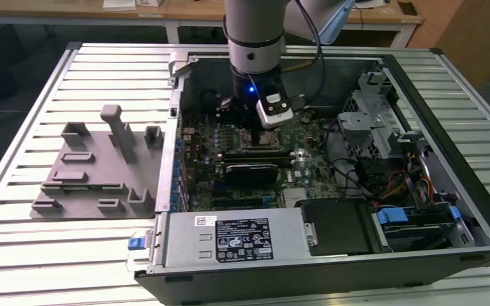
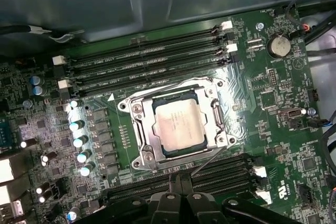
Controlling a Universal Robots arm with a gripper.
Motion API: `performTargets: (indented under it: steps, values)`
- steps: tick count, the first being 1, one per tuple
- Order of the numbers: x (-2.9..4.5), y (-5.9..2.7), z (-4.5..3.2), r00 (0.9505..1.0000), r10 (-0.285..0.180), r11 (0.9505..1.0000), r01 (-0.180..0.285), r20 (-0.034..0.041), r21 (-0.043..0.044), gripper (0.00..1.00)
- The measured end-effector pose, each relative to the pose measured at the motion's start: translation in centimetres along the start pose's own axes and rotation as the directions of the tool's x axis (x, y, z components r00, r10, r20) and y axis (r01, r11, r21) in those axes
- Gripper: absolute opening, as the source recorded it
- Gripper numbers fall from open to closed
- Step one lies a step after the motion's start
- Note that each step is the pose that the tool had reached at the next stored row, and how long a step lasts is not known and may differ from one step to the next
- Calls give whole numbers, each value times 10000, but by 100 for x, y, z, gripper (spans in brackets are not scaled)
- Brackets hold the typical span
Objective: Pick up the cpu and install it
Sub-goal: 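Install the second cpu locking lever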
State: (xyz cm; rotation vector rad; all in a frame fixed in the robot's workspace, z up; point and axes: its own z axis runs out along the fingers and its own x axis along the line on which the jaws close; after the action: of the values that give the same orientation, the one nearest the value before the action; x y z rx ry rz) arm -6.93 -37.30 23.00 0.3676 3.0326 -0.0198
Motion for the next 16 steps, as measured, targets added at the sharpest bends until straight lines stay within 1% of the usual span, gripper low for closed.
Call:
performTargets:
  steps: [3,7,8,11,12,16]
  values:
    - [8,-19,4,10000,-18,10000,18,0,-2,11]
    - [19,-70,16,10000,-72,10000,72,-2,-15,11]
    - [24,-79,20,10000,-98,9999,98,-5,-33,11]
    - [46,-98,39,9997,-224,9996,223,-27,-143,11]
    - [52,-101,46,9996,-295,9994,294,-31,-167,11]
    - [62,-105,72,9974,-716,9972,716,-30,-218,11]
